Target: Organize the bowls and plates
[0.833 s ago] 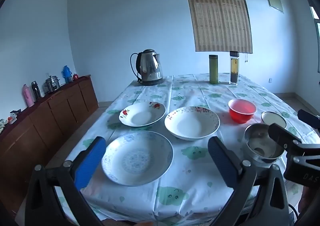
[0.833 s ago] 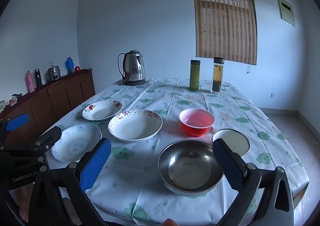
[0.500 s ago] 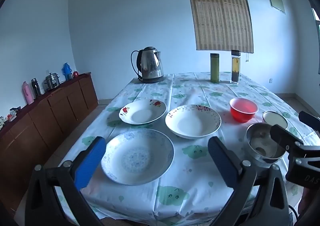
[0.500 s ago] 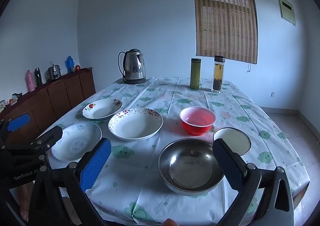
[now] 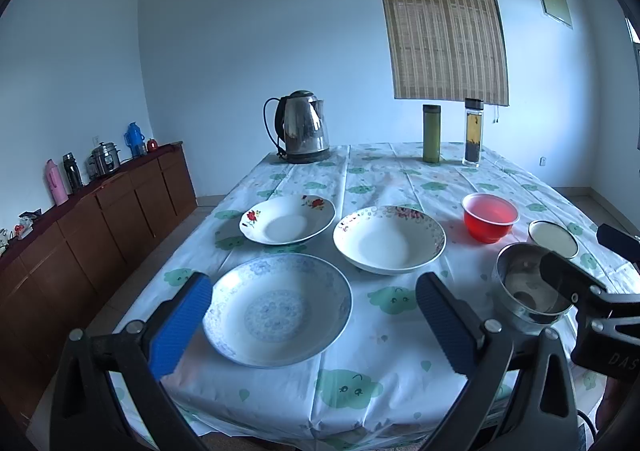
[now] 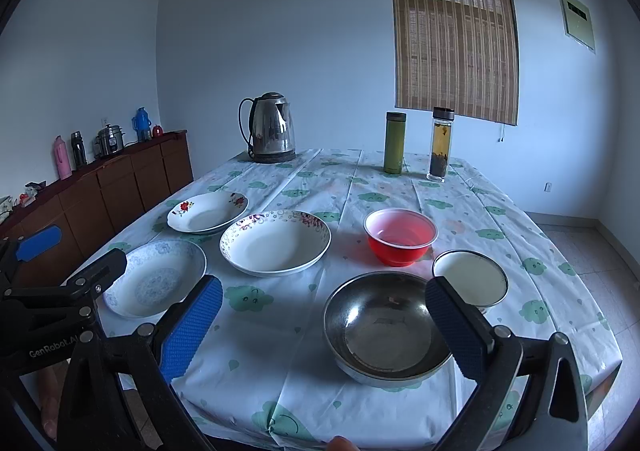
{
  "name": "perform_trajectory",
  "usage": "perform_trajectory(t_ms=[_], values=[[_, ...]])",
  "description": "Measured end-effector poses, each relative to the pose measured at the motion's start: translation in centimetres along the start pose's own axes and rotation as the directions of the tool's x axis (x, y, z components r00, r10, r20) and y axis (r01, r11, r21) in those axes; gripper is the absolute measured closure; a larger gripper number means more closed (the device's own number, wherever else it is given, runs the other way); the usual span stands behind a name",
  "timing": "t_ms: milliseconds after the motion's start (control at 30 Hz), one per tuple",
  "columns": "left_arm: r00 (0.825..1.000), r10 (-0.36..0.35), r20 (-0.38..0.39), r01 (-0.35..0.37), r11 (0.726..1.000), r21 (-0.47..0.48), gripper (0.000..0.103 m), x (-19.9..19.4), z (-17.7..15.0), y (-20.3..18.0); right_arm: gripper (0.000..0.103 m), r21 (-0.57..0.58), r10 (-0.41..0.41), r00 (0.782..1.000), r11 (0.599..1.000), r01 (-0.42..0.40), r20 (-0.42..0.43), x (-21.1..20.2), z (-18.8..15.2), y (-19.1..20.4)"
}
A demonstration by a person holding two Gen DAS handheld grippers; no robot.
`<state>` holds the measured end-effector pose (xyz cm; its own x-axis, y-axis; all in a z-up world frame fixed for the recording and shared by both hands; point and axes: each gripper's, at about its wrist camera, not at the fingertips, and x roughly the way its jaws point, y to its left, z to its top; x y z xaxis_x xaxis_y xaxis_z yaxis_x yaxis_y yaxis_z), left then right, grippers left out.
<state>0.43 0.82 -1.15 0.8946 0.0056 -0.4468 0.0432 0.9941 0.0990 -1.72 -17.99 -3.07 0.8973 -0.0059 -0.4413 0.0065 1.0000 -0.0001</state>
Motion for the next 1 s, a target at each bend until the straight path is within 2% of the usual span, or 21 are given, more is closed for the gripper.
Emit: perform_trajectory(t_ms=[600, 1000], values=[[1.000, 0.003, -0.006, -0.003, 1.000, -0.004, 0.000, 0.56, -0.09, 0.00, 0.000, -0.005, 0.012, 1.000, 1.000, -0.012, -0.007, 0.14, -0.29, 0.22], [1.000, 0.002, -0.011, -0.002, 1.000, -0.005, 0.000, 0.84, -0.12, 0.21, 0.000, -0.015, 0.067, 0.998, 0.998, -0.067, 0.001, 0.52, -0.51, 0.81]])
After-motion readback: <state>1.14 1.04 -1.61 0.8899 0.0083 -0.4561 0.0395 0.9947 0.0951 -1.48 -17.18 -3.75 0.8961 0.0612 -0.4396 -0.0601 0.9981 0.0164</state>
